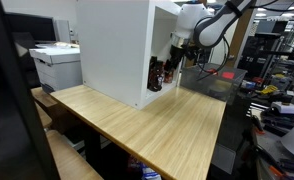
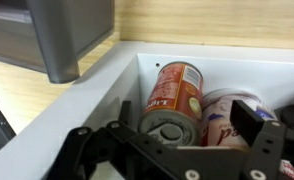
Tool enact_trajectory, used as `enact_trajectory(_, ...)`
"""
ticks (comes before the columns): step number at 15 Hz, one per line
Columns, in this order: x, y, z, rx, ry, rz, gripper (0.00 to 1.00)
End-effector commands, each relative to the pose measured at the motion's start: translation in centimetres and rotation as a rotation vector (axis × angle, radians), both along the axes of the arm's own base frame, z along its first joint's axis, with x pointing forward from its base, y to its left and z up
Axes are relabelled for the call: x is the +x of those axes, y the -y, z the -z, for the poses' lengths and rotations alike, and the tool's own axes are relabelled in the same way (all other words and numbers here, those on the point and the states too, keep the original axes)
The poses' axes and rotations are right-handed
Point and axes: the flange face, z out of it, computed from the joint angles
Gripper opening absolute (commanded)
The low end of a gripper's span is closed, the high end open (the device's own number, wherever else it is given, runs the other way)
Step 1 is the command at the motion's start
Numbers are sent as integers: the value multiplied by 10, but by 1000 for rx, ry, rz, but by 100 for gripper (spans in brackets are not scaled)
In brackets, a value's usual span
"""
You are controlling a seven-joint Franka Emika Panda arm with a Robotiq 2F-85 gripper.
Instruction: Put the canned food in the white shelf
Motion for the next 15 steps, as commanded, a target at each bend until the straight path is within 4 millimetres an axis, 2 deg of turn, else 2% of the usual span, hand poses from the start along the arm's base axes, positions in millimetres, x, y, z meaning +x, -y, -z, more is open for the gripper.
enact_trajectory(1,0,0,-1,1,-1,-1,100)
enact_trajectory(9,-4,-3,-2,-15,-22,-16,100)
enact_trajectory(15,-12,-17,-6,-18,-53,-48,100)
